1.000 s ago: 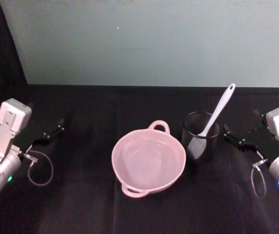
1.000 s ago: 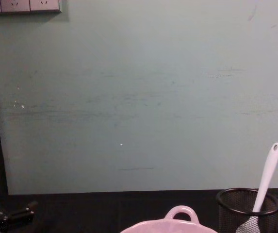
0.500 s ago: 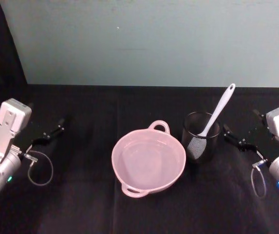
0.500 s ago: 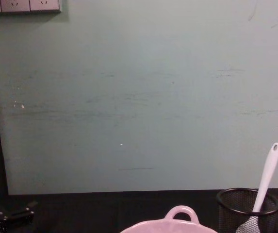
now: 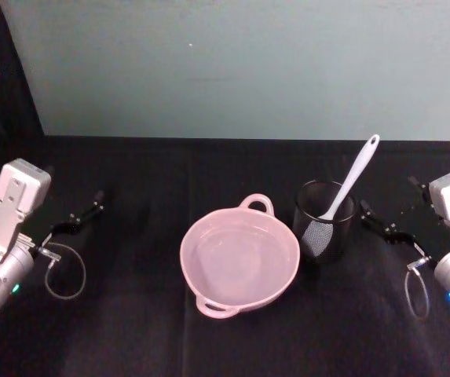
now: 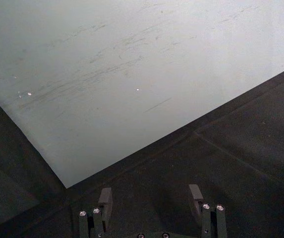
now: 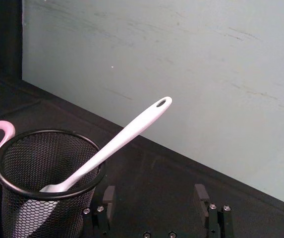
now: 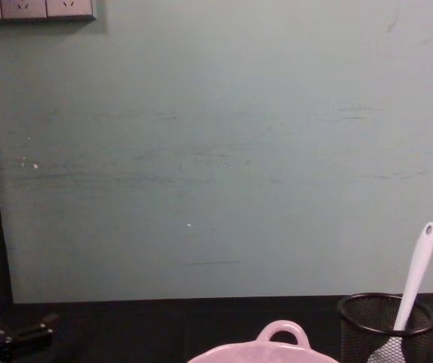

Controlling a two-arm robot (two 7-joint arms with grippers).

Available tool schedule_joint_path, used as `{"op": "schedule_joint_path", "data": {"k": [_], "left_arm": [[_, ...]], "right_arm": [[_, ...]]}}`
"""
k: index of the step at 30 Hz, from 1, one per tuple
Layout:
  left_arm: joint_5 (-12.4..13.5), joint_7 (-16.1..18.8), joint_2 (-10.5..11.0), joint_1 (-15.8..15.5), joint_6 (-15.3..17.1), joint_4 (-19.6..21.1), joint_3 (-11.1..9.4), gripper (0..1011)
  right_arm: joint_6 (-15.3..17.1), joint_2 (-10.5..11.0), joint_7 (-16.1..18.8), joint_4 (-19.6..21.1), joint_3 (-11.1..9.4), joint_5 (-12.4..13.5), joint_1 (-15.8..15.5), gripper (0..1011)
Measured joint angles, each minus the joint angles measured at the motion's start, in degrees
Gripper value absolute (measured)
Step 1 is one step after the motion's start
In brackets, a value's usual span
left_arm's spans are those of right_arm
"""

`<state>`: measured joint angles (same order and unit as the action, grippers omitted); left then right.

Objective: Use the one hand to pick up the spoon and stir the clear water in the bowl.

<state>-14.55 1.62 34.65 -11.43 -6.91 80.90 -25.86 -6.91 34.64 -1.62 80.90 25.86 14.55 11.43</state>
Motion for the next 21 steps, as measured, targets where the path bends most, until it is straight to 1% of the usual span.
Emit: {"op": "schedule_joint_path", "data": {"k": [7,9,12,13,15,16,19,20,21], "left_arm": [[0.00,0.00,0.00,0.00,0.00,0.00,0.00,1005],[0.00,0.00,0.00,0.00,0.00,0.00,0.00,1005],[0.00,0.00,0.00,0.00,0.00,0.00,0.00,1005],[0.00,0.00,0.00,0.00,0.00,0.00,0.00,1005],[0.00,0.00,0.00,0.00,0.00,0.00,0.00,1005],[0.00,0.00,0.00,0.00,0.00,0.00,0.00,1005],[0.00,0.00,0.00,0.00,0.00,0.00,0.00,1005],[0.00,0.00,0.00,0.00,0.00,0.00,0.00,1005],[0.00,0.00,0.00,0.00,0.00,0.00,0.00,1005]], "right_arm": [[0.00,0.00,0.00,0.00,0.00,0.00,0.00,1002],[0.00,0.05,0.00,0.73,-0.52,-0.12,-0.54,1003],[-0.15,0.11,-0.08,2.33,-2.03,0.75,-2.22,1002],[-0.20,0.14,-0.11,3.35,-2.98,1.67,-3.17,1003],[-0.19,0.17,-0.10,4.29,-3.94,2.82,-4.24,1003],[-0.13,0.17,0.01,5.52,-5.26,4.65,-5.54,1002],[0.17,0.07,1.04,7.33,-7.54,8.40,-7.45,1002],[0.28,-0.18,2.13,8.26,-8.97,11.25,-8.42,1003],[0.34,-0.36,2.73,8.60,-9.80,12.65,-8.89,1003]]}}
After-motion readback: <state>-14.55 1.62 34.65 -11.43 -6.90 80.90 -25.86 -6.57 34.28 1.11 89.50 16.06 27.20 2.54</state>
